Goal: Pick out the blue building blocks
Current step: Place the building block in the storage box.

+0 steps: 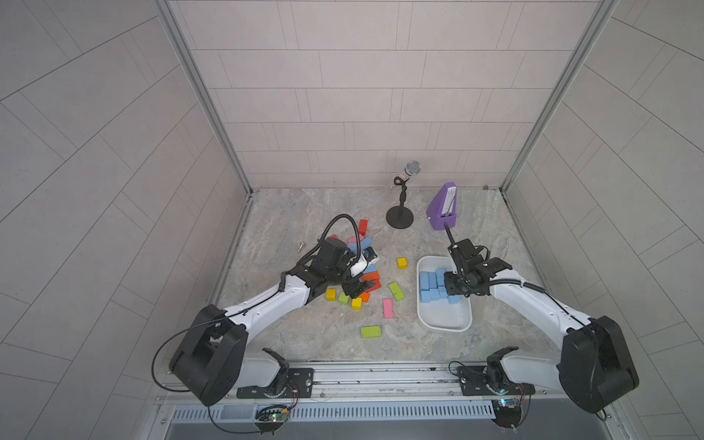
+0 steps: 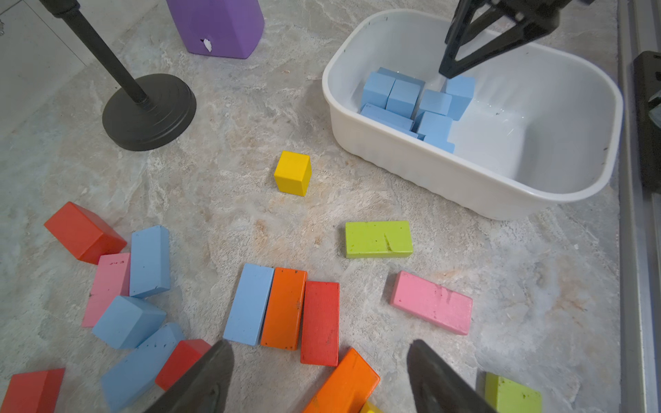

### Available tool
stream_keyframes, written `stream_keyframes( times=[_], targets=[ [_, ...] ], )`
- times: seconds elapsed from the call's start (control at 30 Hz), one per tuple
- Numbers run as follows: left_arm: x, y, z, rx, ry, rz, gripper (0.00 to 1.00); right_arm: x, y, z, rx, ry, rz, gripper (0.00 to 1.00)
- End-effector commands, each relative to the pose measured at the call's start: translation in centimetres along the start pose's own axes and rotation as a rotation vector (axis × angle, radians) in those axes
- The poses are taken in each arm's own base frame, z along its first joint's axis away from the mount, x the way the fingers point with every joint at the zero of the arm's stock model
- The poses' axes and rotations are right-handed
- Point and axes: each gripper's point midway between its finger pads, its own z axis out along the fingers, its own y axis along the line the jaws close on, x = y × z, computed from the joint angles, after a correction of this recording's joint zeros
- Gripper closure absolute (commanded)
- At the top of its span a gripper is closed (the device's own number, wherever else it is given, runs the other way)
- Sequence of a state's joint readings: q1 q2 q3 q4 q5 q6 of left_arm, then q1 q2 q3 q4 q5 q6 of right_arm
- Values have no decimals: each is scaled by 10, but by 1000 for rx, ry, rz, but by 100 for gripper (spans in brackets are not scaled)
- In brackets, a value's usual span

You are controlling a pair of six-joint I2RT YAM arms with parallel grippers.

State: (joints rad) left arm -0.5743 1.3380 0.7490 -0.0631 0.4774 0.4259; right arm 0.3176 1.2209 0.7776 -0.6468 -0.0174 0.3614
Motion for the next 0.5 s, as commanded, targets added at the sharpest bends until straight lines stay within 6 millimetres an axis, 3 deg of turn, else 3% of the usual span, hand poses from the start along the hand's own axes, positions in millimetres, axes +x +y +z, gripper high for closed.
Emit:
stream_keyframes(
  times=[0.0, 0.17, 0.33, 0.47],
  targets=[
    [-10, 15, -8, -60, 1, 6, 18, -7, 15, -13, -106, -82, -10, 55],
    [6, 56, -13, -156, 77, -128, 18, -24, 37, -31, -278, -274, 18, 55],
    [30, 98, -19, -196, 174, -259, 21, -30, 44, -45, -347, -387, 24, 55],
    [44, 120, -18, -170, 263, -153, 23, -29, 47, -45, -366, -390, 13, 55]
  ],
)
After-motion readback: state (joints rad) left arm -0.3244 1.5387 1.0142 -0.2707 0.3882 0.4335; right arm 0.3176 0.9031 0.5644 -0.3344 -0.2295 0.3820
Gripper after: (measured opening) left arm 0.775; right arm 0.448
